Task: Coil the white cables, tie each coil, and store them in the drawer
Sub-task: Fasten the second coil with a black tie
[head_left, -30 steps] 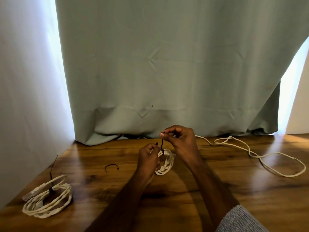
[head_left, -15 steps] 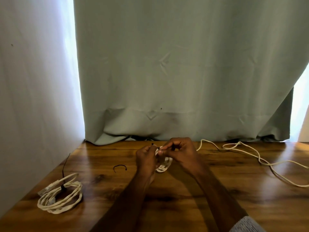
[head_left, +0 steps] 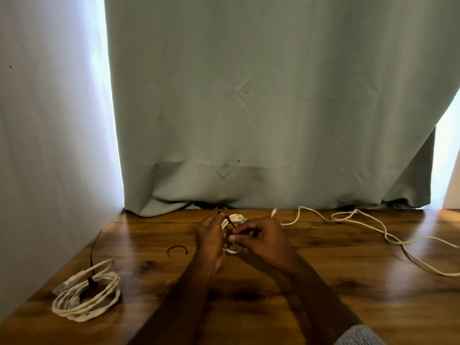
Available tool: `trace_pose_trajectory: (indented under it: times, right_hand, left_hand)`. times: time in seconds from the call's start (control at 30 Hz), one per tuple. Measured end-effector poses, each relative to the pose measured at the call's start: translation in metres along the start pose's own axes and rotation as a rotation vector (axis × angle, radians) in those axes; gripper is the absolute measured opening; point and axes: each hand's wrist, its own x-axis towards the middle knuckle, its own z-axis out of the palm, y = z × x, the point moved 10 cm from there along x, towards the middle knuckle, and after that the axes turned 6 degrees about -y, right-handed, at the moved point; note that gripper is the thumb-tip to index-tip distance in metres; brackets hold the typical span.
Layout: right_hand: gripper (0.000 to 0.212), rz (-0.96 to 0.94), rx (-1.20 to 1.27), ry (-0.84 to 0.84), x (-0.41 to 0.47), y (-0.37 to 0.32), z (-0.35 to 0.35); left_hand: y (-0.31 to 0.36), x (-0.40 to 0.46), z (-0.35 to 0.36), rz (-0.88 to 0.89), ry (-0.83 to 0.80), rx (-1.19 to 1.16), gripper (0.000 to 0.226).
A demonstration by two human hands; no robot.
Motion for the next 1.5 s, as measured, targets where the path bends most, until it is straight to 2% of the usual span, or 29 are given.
trace_pose_trajectory:
  times: [0.13,0.27,0.4,0.63,0.87,1.07,1.33,1.5]
  right_hand:
    - [0.021,0.079,-0.007,0.154,-0.001,0.009,-0.004]
    - [0.014,0.115,-0.177,0.283,-0.002,0.011,-0.011]
    - [0.011,0.076,-0.291,0.265,-0.001,0.004,-0.009]
    - [0.003,-0.01,-0.313,0.243,0.001,-0.005,-0.003]
    - [0.012,-0.041,-0.276,0.197,0.004,-0.01,0.006]
    - [0.013,0.016,-0.408,0.145,0.008,0.002,0.011]
    - [0.014,-0.098,-0.161,0.197,0.004,-0.009,0.012]
    - [0.016,-0.088,-0.23,0.111,0.004,0.005,0.018]
  left_hand:
    - [-0.002,-0.003,0.007,-0.006,-0.04,-0.003,0.023]
    - [0.0,-0.001,0.005,0.001,-0.032,-0.007,0.021]
    - [-0.002,0.003,0.002,0.003,-0.029,0.001,0.022]
    - [-0.003,0.004,0.0,0.012,-0.013,0.033,0.022]
    - [-0.007,0.007,-0.002,0.028,-0.023,0.056,0.023]
    - [-0.005,0.005,0.002,0.043,-0.025,0.084,0.026]
    - [-0.004,0.002,0.006,0.083,-0.057,0.127,0.03]
    - [-0.002,0.008,0.003,0.075,-0.027,0.053,0.026]
